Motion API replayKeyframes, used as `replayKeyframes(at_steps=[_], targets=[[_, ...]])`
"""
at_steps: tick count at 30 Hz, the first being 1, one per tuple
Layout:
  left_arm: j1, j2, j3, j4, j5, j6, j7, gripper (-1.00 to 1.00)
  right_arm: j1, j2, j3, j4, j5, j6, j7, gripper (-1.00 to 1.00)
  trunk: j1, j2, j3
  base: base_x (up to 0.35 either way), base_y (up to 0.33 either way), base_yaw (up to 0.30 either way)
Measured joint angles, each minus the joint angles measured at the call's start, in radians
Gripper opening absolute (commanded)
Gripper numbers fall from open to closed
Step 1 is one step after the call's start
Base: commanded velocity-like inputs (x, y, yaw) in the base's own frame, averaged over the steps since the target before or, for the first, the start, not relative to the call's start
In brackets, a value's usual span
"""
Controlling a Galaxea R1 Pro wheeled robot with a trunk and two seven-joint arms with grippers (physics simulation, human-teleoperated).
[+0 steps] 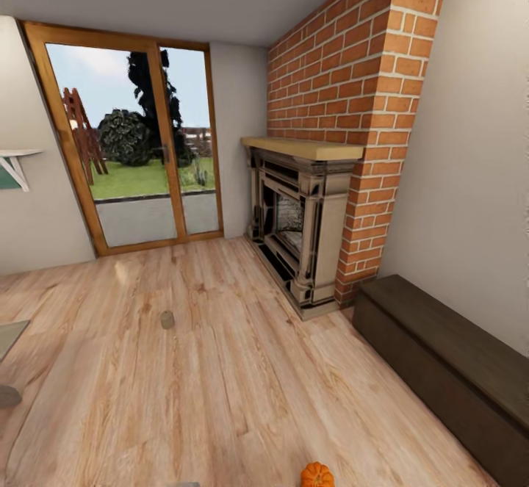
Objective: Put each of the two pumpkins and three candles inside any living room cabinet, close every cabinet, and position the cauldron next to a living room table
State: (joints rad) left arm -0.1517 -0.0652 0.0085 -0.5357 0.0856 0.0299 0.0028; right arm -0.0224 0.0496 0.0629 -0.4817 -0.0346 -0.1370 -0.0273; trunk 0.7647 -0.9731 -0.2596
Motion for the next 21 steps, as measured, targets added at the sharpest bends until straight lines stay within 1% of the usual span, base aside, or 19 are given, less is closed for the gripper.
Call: replayKeyframes(at_steps=[4, 12, 21], targets=[[0.000, 0.000, 0.000, 0.000, 0.000, -0.004, 0.000, 1.00, 0.000, 0.000, 0.002, -0.001, 0.000, -0.004, 0.000, 1.00, 0.000, 0.000, 0.000, -0.130, 0.000, 0.000], [0.000, 0.000, 0.000, -0.001, -0.001, -0.020, 0.000, 1.00, 0.000, 0.000, 0.004, 0.001, -0.001, -0.008, 0.000, 1.00, 0.000, 0.000, 0.000, -0.014, 0.000, 0.000], [0.000, 0.000, 0.000, -0.001, 0.000, -0.022, 0.000, 1.00, 0.000, 0.000, 0.005, -0.004, -0.001, -0.007, 0.000, 1.00, 0.034, -0.063, -0.028, 0.000, 0.000, 0.000]])
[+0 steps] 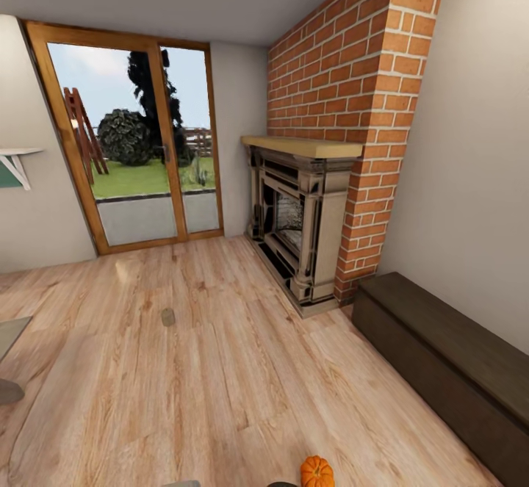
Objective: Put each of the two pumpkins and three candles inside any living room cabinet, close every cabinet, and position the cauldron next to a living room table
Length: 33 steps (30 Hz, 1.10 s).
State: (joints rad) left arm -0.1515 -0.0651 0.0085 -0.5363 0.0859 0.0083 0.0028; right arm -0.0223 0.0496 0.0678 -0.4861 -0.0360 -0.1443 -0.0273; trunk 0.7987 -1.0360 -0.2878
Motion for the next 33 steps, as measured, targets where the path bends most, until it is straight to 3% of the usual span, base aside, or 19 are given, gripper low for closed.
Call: replayKeyframes(at_steps=[33], targets=[[0.000, -0.001, -0.001, 0.000, 0.004, 0.000, 0.000, 1.00, 0.000, 0.000, 0.005, 0.003, 0.000, -0.001, 0.000, 1.00, 0.127, -0.231, -0.104, 0.000, 0.000, 0.000]])
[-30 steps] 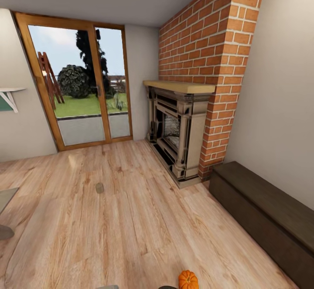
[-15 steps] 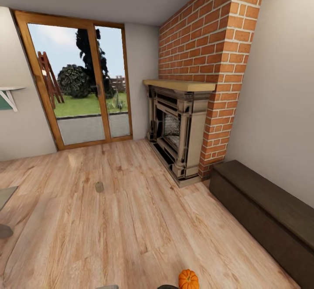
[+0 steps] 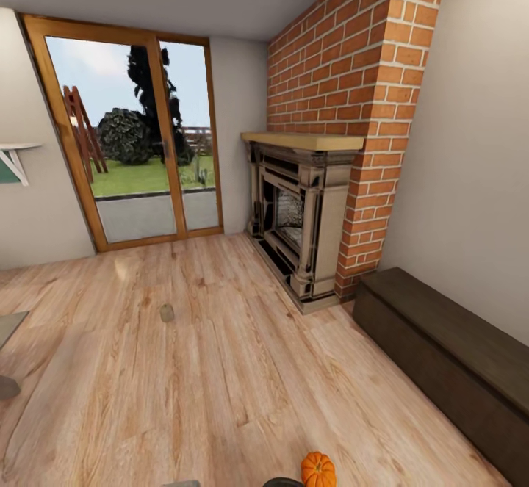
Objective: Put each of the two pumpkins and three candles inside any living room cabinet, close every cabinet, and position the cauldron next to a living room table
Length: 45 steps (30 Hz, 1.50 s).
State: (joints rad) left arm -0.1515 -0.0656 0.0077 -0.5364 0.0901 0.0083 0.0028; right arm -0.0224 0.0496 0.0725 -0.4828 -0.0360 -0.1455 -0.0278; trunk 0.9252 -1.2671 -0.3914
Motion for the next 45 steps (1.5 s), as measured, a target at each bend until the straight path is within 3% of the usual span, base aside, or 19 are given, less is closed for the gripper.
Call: replayKeyframes(at_steps=[23, 32, 36, 40, 41, 45], targets=[[0.000, 0.000, -0.001, 0.005, 0.000, 0.000, 0.000, 1.00, 0.000, 0.000, 0.000, 0.004, 0.000, 0.000, 0.000, 1.00, 0.088, -0.161, -0.072, 0.000, 0.000, 0.000], [-0.007, -0.001, -0.004, -0.013, -0.005, 0.013, 0.000, 1.00, 0.000, 0.013, 0.003, -0.047, 0.000, 0.022, -0.007, 1.00, 0.123, -0.224, -0.100, 0.000, 0.000, 0.000], [-0.038, -0.002, -0.005, -0.047, -0.004, 0.035, 0.000, 1.00, -0.004, 0.036, 0.005, -0.157, 0.000, 0.148, -0.009, 1.00, 0.138, -0.252, -0.113, 0.000, 0.000, 0.000], [-0.089, -0.001, -0.004, -0.066, 0.000, 0.137, 0.001, 1.00, -0.041, 0.048, 0.006, -0.266, -0.004, 0.298, -0.012, 1.00, 0.153, -0.280, -0.125, 0.000, 0.000, 0.000], [-0.115, 0.000, -0.004, -0.068, 0.001, 0.177, 0.001, 1.00, -0.074, 0.050, 0.006, -0.283, -0.006, 0.345, -0.013, 1.00, 0.157, -0.287, -0.128, 0.000, 0.000, 0.000], [-0.161, -0.001, -0.002, -0.061, 0.001, 0.211, 0.002, 1.00, -0.151, 0.052, 0.007, -0.277, -0.007, 0.392, -0.014, 1.00, 0.173, -0.315, -0.141, 0.000, 0.000, 0.000]])
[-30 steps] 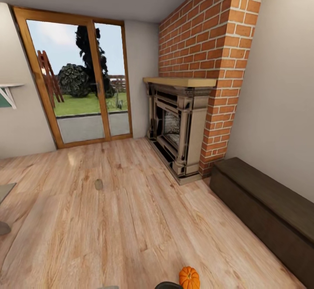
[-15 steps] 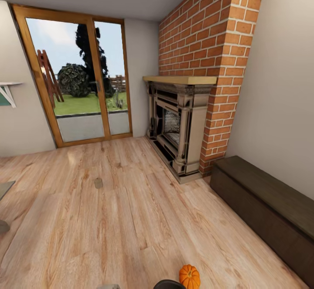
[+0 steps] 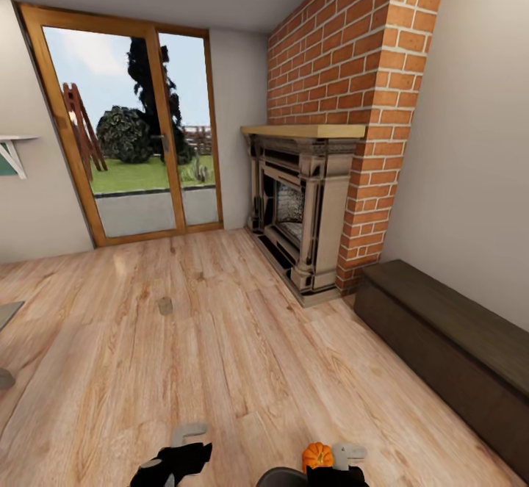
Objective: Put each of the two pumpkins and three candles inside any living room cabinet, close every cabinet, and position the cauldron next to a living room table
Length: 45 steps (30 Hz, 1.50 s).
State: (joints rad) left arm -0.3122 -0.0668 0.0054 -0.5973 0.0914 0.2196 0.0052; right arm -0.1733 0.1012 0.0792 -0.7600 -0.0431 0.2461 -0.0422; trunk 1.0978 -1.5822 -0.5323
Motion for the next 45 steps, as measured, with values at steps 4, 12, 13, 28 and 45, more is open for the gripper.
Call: replayKeyframes(at_steps=[4, 12, 13, 28, 45], targets=[[-0.010, 0.002, 0.002, 0.003, 0.000, 0.003, 0.000, 1.00, -0.023, 0.000, 0.000, 0.052, 0.004, 0.000, -0.001, 1.00, 0.015, -0.028, -0.013, 0.000, 0.000, 0.000], [-0.011, 0.006, 0.003, 0.004, 0.036, 0.003, 0.000, 1.00, -0.043, 0.001, 0.000, 0.109, 0.004, -0.024, 0.000, 1.00, 0.046, -0.084, -0.038, 0.000, 0.000, 0.000], [-0.011, 0.008, 0.003, 0.004, 0.050, 0.003, 0.000, 1.00, -0.043, 0.001, 0.000, 0.111, 0.004, -0.026, 0.000, 1.00, 0.050, -0.091, -0.041, 0.000, 0.000, 0.000], [-0.011, 0.004, -0.007, 0.010, 0.080, 0.004, -0.003, 1.00, -0.044, 0.001, 0.000, 0.165, 0.004, -0.088, 0.000, 1.00, 0.107, -0.196, -0.088, 0.000, 0.000, 0.000], [-0.011, 0.001, -0.011, 0.047, 0.072, 0.002, -0.002, 1.00, -0.044, -0.001, -0.001, 0.170, -0.003, -0.125, 0.002, 1.00, 0.173, -0.315, -0.141, 0.000, 0.000, 0.000]])
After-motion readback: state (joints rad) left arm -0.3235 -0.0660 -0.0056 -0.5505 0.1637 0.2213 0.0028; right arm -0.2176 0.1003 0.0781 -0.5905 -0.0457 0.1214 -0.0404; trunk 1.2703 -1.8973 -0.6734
